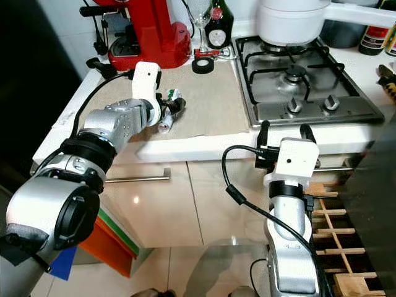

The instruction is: Restocking fridge

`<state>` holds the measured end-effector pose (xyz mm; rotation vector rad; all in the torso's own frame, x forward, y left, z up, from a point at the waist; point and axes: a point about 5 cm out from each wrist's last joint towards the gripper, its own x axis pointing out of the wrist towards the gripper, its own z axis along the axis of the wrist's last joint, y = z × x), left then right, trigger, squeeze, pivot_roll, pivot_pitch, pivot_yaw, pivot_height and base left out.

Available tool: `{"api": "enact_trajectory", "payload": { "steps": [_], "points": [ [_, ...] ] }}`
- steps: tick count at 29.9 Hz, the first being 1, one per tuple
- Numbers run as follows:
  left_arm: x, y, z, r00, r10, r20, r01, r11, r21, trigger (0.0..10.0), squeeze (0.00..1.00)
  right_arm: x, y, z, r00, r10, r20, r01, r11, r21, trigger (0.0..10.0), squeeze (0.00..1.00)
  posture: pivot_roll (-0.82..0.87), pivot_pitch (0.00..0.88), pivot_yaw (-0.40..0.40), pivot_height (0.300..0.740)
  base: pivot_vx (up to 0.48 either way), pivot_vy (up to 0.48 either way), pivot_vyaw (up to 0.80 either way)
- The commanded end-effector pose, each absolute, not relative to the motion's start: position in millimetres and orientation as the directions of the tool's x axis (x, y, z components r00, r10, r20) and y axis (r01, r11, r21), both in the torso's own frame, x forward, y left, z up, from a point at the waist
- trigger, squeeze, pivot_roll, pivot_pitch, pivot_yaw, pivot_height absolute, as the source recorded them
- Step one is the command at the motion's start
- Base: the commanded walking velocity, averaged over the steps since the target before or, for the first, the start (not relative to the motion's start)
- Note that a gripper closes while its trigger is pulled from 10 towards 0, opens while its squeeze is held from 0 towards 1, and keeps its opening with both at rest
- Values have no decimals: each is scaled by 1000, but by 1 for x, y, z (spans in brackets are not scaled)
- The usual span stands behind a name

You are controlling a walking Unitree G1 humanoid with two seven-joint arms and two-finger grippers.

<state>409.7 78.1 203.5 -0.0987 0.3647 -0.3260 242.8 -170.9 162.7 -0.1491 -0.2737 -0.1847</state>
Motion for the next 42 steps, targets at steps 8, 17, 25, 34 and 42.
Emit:
{"api": "enact_trajectory", "payload": {
  "steps": [8, 17, 25, 34, 42],
  "points": [
    [399, 72, 173, 807, -392, -442, 346, 920, -185, 0, 0, 241, -166, 175, 947, -126, 294, 172, 975, -138, 10000, 0, -202, 85, 144, 740, 0, 0, 0],
    [391, 83, 141, 774, -359, -521, 351, 929, -118, 0, 0, 245, -161, 194, 930, -156, 333, 187, 980, -64, 10000, 0, -208, 96, 163, 740, 0, 0, 0],
    [396, 77, 161, 815, -431, -388, 389, 902, -186, 0, 0, 244, -161, 188, 940, -159, 301, 185, 981, -61, 10000, 0, -193, 94, 156, 740, 0, 0, 0],
    [384, 58, 173, 810, -565, -157, 544, 824, -158, 0, 0, 249, -148, 173, 957, -138, 256, 152, 988, -39, 10000, 0, -116, 99, 170, 740, 0, 0, 0],
    [381, 74, 204, 837, -547, 9, 546, 834, -83, 0, 0, 262, -138, 166, 968, -84, 236, 94, 995, -33, 10000, 0, -65, 75, 119, 740, 0, 0, 0]
  ]
}}
